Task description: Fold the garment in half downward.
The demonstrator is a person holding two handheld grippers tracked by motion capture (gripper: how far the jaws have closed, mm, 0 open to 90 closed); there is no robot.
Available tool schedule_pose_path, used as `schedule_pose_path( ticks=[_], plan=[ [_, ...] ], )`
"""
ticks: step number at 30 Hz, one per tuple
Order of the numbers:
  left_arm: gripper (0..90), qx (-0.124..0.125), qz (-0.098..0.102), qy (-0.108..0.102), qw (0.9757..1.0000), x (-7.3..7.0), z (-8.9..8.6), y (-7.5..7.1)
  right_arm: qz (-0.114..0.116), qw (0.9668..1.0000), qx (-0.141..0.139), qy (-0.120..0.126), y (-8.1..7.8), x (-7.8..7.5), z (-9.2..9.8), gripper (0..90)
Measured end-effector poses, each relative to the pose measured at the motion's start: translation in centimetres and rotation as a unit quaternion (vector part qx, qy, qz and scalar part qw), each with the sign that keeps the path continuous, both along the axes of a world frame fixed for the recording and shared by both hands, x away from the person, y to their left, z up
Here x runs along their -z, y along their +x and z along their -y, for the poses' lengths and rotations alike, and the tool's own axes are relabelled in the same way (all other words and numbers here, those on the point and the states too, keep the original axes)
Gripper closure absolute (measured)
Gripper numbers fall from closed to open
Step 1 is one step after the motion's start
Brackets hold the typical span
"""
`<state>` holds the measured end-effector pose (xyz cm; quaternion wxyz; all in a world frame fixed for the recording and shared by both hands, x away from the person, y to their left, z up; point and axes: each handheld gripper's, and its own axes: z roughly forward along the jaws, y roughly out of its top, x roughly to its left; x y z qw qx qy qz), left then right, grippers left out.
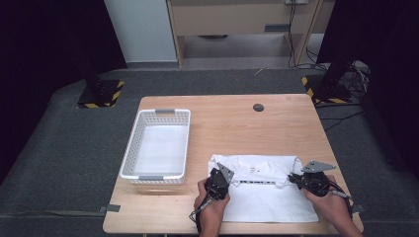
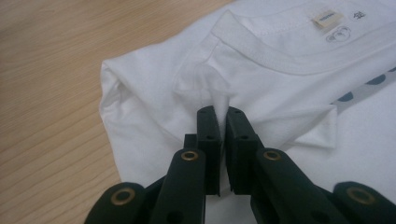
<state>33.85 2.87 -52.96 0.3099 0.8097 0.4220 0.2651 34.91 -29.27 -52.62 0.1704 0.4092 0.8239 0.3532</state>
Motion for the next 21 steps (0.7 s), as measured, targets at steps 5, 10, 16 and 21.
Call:
schedule_pose_path(
  ticks=[5, 10, 16, 21],
  plan=[
    [86.3, 0.012, 0.007, -0.005, 0.9999, 0.2, 1.7, 1.0, -0.003, 0.9998, 0.02, 0.004, 0.8, 0.0, 1.8, 84.8],
    [85.8, 0.017, 0.01, -0.007, 0.9998, 0.3, 2.6, 2.2, 0.0, 0.9991, 0.041, 0.01, 2.1, 0.1, 3.0, 84.5],
    [85.0, 0.018, 0.01, -0.015, 0.9997, 0.3, 2.3, 3.1, 0.007, 0.999, 0.043, 0.003, 3.3, 0.1, 2.8, 84.2],
    [81.9, 0.01, 0.008, -0.026, 0.9996, 0.4, 1.9, 3.8, 0.008, 0.9987, 0.051, 0.005, 4.0, 0.2, 2.5, 82.3]
  ],
)
